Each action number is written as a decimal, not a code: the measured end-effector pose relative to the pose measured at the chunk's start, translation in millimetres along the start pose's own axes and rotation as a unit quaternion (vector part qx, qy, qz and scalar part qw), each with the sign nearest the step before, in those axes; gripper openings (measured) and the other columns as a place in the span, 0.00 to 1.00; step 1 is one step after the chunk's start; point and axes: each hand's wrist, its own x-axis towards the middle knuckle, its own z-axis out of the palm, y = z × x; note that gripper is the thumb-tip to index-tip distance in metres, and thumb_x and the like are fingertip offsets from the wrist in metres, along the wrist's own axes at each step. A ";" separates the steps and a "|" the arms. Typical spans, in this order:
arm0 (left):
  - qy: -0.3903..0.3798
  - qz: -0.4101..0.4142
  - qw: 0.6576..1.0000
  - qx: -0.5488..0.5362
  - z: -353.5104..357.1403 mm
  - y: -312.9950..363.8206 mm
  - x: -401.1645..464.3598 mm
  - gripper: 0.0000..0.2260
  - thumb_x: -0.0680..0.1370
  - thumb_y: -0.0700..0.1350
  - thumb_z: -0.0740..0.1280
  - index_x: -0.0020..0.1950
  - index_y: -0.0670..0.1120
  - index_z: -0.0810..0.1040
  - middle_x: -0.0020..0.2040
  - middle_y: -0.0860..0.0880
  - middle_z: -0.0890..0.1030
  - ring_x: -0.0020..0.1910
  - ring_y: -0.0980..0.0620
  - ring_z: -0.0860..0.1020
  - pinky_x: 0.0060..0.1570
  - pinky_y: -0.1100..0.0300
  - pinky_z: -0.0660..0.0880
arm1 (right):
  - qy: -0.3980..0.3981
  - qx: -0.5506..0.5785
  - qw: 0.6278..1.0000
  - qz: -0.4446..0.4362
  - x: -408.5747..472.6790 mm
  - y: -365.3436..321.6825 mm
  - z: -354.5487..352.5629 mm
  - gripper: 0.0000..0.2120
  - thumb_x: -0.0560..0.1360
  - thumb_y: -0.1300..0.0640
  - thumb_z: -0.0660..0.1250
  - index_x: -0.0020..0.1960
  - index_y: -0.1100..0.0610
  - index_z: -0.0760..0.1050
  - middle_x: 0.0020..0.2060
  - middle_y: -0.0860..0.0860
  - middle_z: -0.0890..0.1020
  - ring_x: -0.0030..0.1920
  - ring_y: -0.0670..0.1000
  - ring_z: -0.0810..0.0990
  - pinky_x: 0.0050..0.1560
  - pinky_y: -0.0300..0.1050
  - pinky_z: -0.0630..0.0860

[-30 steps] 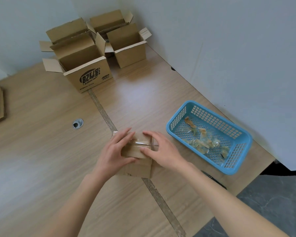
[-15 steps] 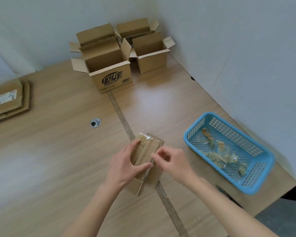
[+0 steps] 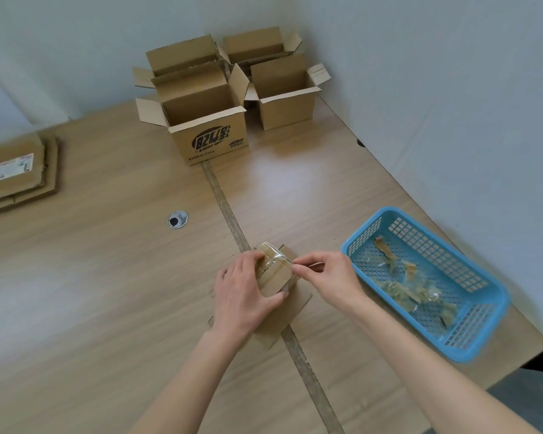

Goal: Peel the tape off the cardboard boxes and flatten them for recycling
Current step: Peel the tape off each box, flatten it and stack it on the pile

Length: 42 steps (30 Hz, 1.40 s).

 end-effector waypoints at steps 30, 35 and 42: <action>-0.081 0.135 0.986 0.053 -14.6 -19.0 6.1 0.35 0.63 0.67 0.70 0.67 0.55 0.72 0.68 0.57 0.75 0.64 0.54 0.75 0.54 0.53 0.70 | -0.332 0.072 0.917 0.209 0.3 -1.2 -25.8 0.07 0.83 0.58 0.62 0.48 0.59 0.74 0.37 0.52 0.75 0.38 0.48 0.79 0.36 0.42 0.78; -0.088 0.147 0.984 0.045 -17.6 -16.0 6.7 0.35 0.63 0.66 0.70 0.67 0.54 0.73 0.69 0.58 0.75 0.67 0.57 0.72 0.56 0.58 0.64 | -0.334 0.124 0.910 0.213 -4.6 11.9 -26.1 0.08 0.83 0.57 0.63 0.51 0.61 0.75 0.43 0.53 0.79 0.45 0.50 0.84 0.43 0.47 0.82; -0.084 0.134 0.987 0.039 -15.1 -15.3 4.8 0.35 0.62 0.64 0.72 0.67 0.56 0.72 0.70 0.57 0.75 0.68 0.55 0.74 0.55 0.57 0.65 | -0.134 -0.097 0.966 -0.199 -24.4 27.4 -25.3 0.16 0.73 0.64 0.75 0.56 0.51 0.77 0.49 0.43 0.82 0.48 0.43 0.83 0.52 0.41 0.81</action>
